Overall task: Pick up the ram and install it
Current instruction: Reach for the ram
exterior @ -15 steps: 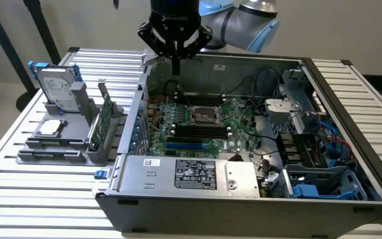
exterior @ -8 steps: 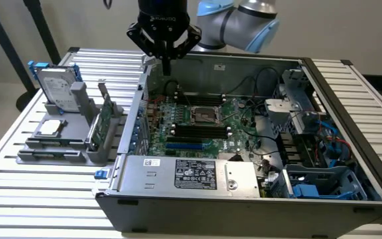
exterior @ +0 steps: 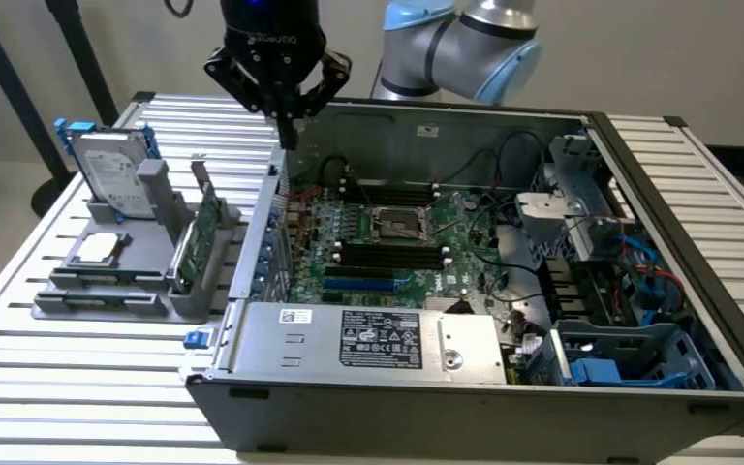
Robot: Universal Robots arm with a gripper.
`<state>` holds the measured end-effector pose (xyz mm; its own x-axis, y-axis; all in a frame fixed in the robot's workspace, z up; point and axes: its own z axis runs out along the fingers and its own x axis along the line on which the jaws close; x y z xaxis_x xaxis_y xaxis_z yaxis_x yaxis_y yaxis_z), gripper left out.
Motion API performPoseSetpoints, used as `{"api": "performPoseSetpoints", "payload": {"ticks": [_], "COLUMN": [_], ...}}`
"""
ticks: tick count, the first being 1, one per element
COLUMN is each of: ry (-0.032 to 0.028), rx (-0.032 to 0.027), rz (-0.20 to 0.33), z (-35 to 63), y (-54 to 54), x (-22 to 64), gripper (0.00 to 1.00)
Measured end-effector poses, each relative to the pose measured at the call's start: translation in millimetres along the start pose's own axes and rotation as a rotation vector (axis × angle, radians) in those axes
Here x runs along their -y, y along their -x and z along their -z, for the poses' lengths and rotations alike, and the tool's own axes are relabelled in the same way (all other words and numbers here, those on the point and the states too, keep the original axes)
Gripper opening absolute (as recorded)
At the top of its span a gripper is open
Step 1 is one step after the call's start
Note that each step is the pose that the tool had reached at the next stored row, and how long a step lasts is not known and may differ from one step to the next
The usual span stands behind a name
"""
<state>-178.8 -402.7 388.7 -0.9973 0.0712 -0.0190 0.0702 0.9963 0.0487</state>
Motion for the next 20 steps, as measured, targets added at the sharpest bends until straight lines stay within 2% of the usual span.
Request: {"api": "performPoseSetpoints", "payload": {"ticks": [20], "ry": [-0.0018], "rx": [0.0002], "rz": [0.0], "z": [-12.5], "y": [-90.6], "x": [10.9], "gripper": [0.11]}}
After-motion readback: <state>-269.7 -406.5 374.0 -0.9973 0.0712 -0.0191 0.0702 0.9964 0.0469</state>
